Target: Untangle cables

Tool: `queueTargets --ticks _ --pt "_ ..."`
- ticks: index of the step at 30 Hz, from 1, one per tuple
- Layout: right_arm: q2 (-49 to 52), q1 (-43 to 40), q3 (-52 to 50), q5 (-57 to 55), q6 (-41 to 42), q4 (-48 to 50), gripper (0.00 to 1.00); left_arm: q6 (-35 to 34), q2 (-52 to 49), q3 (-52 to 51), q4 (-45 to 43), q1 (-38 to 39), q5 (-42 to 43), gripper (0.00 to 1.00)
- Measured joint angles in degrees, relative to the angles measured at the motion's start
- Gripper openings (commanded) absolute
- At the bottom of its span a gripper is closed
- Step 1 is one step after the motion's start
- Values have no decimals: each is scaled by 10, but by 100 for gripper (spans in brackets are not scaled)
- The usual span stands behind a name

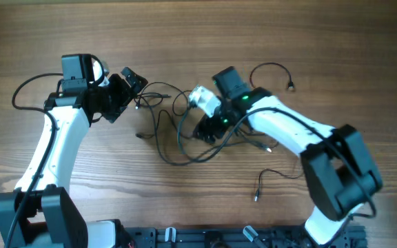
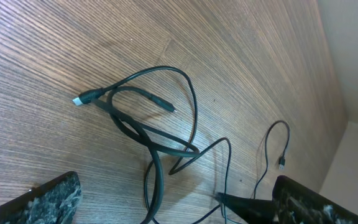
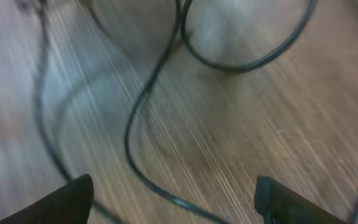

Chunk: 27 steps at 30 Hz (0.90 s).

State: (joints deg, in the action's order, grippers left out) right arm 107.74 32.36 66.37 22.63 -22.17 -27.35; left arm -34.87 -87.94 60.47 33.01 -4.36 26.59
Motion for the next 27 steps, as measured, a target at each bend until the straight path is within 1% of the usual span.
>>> queueTargets --ticks 1,2,4,5,8,9,11,14,16,17,19,21,22,23,25,26,27 --pt "17 14 0 -49 -28 2 41 0 0 0 1 0 0 100" --pt "33 25 0 -95 -49 3 4 0 0 0 0 0 0 100" --pt "39 42 5 -162 -75 2 4 -2 0 0 1 0 -2 100" --pt "38 46 7 -181 -73 2 4 -2 0 0 5 0 -2 100" --pt "25 45 13 -224 -22 -19 4 -2 0 0 6 0 -4 100" --pt "2 45 26 -233 2 -22 4 -2 0 0 7 0 -4 100" --pt "-57 45 56 -240 28 4 4 -2 0 0 11 0 3 100" --pt "-195 45 97 -244 90 73 4 -2 0 0 14 0 58 100" --pt "-226 44 101 -244 154 91 4 -6 0 0 13 0 87 100" --pt "-226 43 101 -244 175 96 4 -12 0 0 13 0 95 100" --pt "-224 42 98 -239 212 123 4 -46 0 0 4 7 103 100" --pt "-224 42 98 -236 227 162 4 -76 0 0 -12 25 104 100" --pt "-226 42 98 -233 235 175 4 -92 0 -1 -26 41 96 100" --pt "-228 42 98 -225 240 176 4 -120 0 -1 -48 72 78 98" --pt "-232 42 98 -220 243 170 4 -173 -6 -1 -56 120 42 96" --pt "-234 42 98 -218 243 170 4 -202 -16 -1 -57 143 25 89" --pt "-236 42 98 -216 245 170 4 -231 -29 -1 -60 163 7 78"
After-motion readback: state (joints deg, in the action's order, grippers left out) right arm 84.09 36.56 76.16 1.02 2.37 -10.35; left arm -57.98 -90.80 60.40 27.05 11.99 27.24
